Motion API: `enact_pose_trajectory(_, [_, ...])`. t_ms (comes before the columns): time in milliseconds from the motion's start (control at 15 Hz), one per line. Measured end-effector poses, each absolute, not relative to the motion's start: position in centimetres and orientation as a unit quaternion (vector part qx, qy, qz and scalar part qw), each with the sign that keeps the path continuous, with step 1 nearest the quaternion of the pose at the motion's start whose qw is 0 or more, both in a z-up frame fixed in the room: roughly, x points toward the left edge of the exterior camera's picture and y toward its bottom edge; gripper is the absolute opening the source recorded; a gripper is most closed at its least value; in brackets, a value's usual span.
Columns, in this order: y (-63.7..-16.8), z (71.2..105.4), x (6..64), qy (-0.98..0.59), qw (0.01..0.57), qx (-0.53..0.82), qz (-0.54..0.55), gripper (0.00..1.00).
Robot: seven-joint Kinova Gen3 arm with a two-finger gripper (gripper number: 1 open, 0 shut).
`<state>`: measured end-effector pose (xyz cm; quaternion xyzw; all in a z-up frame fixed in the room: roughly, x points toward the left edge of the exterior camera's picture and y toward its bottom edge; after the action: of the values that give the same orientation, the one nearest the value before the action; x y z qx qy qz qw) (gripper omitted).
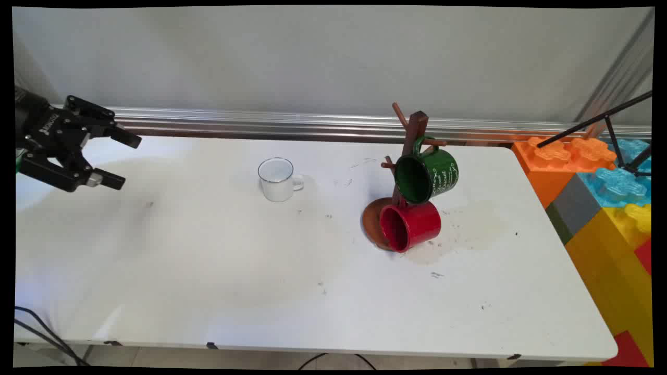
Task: Pick up the green mug from the rack
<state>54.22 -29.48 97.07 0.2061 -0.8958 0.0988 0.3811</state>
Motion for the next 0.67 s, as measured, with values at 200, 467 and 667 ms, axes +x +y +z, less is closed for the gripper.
enact_pose_trajectory(200, [-29.7, 97.1, 53.6, -0.895, 0.38, 0.212, 0.104, 1.0])
enact_pose_trajectory(467, [-30.3, 97.8, 51.6, -0.896, 0.372, 0.218, 0.107, 1.0])
enact_pose_trajectory(667, [-31.0, 98.9, 48.7, -0.894, 0.371, 0.226, 0.109, 1.0])
